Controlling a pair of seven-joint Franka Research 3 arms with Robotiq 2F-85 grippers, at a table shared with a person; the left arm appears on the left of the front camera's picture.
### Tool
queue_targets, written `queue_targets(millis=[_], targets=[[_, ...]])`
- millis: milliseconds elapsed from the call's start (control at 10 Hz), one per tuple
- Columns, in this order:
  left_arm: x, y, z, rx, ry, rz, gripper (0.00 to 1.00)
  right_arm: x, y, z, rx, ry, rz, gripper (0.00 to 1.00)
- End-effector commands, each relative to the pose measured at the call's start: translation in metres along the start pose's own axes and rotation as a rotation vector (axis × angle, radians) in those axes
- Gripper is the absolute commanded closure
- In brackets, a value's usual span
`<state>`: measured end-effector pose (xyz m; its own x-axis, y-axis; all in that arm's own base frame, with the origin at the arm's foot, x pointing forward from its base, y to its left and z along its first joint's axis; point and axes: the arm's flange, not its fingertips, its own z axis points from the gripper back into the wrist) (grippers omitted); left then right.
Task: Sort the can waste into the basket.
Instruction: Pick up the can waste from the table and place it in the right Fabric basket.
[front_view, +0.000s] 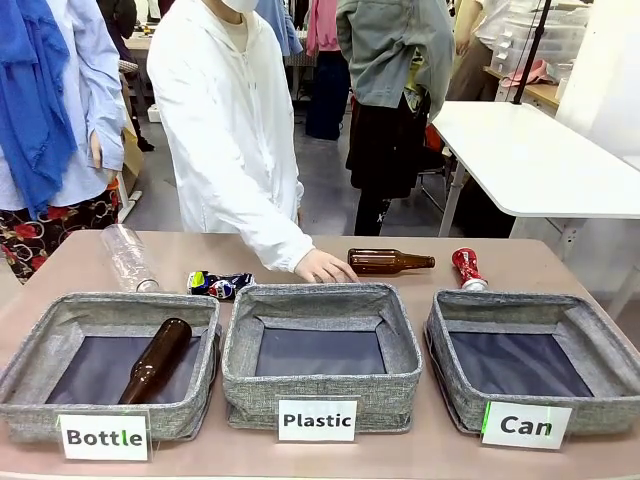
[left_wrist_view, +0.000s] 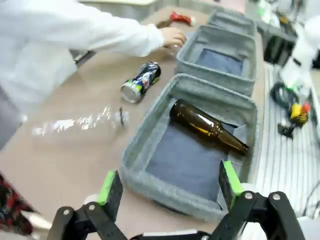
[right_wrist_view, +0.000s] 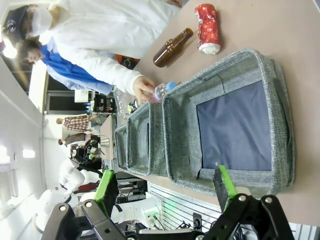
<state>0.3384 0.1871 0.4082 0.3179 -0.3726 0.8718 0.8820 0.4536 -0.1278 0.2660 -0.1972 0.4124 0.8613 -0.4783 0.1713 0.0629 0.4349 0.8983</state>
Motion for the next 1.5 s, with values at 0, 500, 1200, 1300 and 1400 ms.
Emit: queue_targets(millis=[0, 500, 1200, 1300, 1400], targets=[[-0.027, 0.008, 0.015, 0.059, -0.157, 0.108, 0.0, 0.003, -0.001, 0.0, 0.028, -0.017, 0.026, 0.0], [0.018, 0.031, -0.014, -0.009, -0.036, 0.036, 0.0, 0.003, -0.001, 0.0, 0.028, -0.017, 0.026, 0.0], [0.023, 0.039, -0.009, -0.013, -0.063, 0.017, 0.0, 0.003, -0.001, 0.0, 0.028, -0.017, 0.026, 0.0], [-0.006, 0.027, 0.004, 0.026, -0.13, 0.061, 0.0, 0.003, -0.001, 0.0, 0.028, -0.017, 0.026, 0.0], [-0.032, 0.014, 0.011, 0.052, -0.177, 0.096, 0.0, 0.003, -0.001, 0.0, 0.028, -0.017, 0.026, 0.0]])
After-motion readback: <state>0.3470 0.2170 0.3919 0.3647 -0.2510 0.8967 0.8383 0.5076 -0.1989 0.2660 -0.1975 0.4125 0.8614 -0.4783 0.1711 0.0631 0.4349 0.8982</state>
